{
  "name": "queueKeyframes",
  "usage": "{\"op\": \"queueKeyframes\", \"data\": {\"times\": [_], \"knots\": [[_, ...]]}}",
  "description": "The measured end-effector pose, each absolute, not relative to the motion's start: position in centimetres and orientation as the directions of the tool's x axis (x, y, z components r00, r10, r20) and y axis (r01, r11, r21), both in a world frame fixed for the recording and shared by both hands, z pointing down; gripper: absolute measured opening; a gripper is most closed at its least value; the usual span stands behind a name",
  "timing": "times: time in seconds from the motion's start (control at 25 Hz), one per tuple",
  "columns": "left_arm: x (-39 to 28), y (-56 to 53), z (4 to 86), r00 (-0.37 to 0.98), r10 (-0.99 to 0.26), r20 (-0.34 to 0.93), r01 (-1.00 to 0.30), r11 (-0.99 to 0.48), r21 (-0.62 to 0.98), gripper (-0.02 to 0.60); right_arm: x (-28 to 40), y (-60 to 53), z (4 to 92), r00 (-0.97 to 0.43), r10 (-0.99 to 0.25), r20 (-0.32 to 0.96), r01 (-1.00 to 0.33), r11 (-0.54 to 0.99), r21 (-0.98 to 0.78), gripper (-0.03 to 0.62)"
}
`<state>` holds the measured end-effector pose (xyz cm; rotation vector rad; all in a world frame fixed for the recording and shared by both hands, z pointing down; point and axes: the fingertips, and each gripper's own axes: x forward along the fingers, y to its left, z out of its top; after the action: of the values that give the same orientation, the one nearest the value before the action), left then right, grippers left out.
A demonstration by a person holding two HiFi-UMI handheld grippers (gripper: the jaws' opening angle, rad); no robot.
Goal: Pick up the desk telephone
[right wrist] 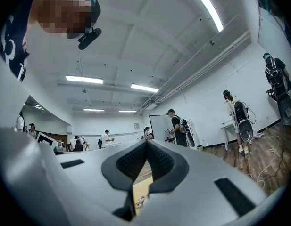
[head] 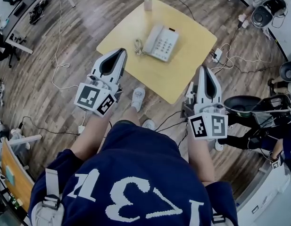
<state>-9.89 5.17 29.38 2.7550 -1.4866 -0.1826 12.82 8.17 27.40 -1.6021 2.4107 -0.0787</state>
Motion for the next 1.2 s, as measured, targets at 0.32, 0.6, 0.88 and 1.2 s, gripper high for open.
{"op": "queueKeyframes", "data": {"times": [0.32,0.6,0.88,1.2], "knots": [[-10.7,-4.7,29.9,0.578,-0.81,-0.097,-0.809,-0.584,0.059,0.017,12.0,-0.6,27.3,-0.326,-0.928,-0.18,-0.919,0.356,-0.17,0.026],[-9.9,-14.7,29.1,0.654,-0.75,-0.1,-0.75,-0.66,0.049,0.017,11.7,-8.5,27.2,-0.251,-0.954,-0.162,-0.943,0.279,-0.183,0.026],[-8.7,-20.7,31.1,0.706,-0.705,-0.061,-0.699,-0.708,0.101,0.017,11.6,-13.1,29.3,-0.206,-0.974,-0.089,-0.954,0.221,-0.205,0.026],[-6.9,-22.2,32.9,0.734,-0.679,-0.016,-0.669,-0.727,0.154,0.017,12.1,-15.6,31.0,-0.223,-0.974,-0.032,-0.953,0.224,-0.205,0.026]]}}
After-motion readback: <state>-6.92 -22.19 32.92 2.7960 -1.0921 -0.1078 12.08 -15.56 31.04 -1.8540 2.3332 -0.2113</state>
